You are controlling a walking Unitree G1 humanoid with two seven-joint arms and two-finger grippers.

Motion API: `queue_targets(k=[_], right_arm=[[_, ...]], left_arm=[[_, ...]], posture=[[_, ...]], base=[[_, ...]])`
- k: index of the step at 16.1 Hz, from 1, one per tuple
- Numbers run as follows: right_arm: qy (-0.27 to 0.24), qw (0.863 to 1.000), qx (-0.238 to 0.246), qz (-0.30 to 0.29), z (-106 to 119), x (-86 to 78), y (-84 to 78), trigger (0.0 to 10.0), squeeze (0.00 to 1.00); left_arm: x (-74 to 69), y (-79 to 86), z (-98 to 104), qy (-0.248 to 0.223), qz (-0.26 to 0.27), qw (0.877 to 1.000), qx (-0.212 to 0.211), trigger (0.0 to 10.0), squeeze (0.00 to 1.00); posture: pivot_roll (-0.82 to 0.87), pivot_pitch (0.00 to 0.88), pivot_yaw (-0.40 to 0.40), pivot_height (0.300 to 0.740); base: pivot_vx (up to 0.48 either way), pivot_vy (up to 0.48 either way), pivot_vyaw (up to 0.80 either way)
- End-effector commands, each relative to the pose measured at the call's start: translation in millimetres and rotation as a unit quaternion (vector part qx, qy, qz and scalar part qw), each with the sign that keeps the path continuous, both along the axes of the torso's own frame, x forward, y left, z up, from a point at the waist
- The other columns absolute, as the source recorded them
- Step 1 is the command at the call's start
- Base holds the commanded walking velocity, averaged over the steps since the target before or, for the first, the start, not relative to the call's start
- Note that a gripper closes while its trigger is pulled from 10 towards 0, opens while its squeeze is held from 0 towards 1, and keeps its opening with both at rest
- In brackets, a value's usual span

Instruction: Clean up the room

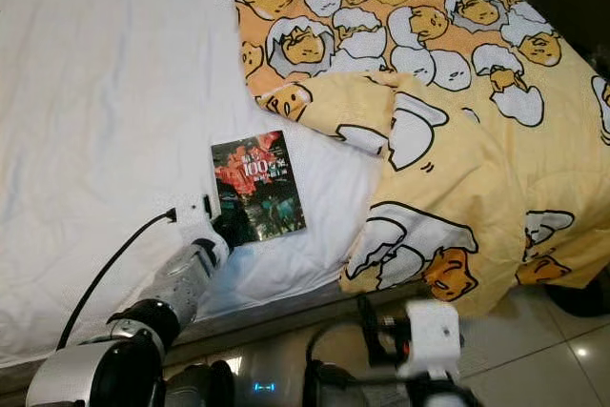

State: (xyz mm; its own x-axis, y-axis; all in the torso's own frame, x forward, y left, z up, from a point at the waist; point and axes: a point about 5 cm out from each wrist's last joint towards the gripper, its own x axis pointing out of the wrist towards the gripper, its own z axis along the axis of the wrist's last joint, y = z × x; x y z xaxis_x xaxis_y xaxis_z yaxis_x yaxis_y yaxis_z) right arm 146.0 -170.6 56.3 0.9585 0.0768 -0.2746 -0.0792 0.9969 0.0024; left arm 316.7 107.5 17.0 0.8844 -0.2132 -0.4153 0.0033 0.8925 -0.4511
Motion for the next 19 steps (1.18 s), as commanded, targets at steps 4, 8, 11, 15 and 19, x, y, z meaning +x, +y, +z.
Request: queue_targets(k=[4, 8, 11, 15, 19], right_arm=[[-0.027, 1.0, -0.004, -0.014, -4.4, 35.9, -2.7, 10.0, 0.0], [-0.075, 0.997, 0.005, -0.031, 3.0, 79.1, -1.5, 10.0, 0.0], [-0.118, 0.991, 0.017, -0.055, 16.6, 110.1, -0.8, 10.0, 0.0], [-0.158, 0.987, 0.014, -0.032, 33.9, 126.4, -1.4, 10.0, 0.0], [-0.156, 0.987, 0.01, -0.027, 31.4, 139.1, -5.9, 10.0, 0.0]], left_arm=[[2.4, -25.4, 8.3, -0.016, -0.077, 0.995, -0.068, 0.0, 0.0], [19.1, -25.7, 39.0, -0.115, -0.137, 0.98, -0.083, 0.0, 0.0], [30.8, -0.3, 68.1, -0.211, -0.103, 0.97, -0.063, 0.0, 0.0], [21.7, 36.9, 85.2, -0.277, -0.042, 0.959, 0.05, 0.0, 0.0], [26.3, 32.1, 114.3, -0.326, -0.021, 0.941, 0.091, 10.0, 0.0]], posture=[[-0.18, 0.0, 0.023, 0.74], [-0.08, 0.0, 0.056, 0.74], [-0.03, 0.0, 0.055, 0.74], [0.01, 0.0, 0.02, 0.74], [0.03, 0.0, -0.012, 0.74]], base=[[0.0, 0.0, 0.0], [0.0, 0.0, 0.0], [0.0, 0.0, 0.0], [0.0, 0.0, 0.0], [0.0, 0.0, 0.0]])
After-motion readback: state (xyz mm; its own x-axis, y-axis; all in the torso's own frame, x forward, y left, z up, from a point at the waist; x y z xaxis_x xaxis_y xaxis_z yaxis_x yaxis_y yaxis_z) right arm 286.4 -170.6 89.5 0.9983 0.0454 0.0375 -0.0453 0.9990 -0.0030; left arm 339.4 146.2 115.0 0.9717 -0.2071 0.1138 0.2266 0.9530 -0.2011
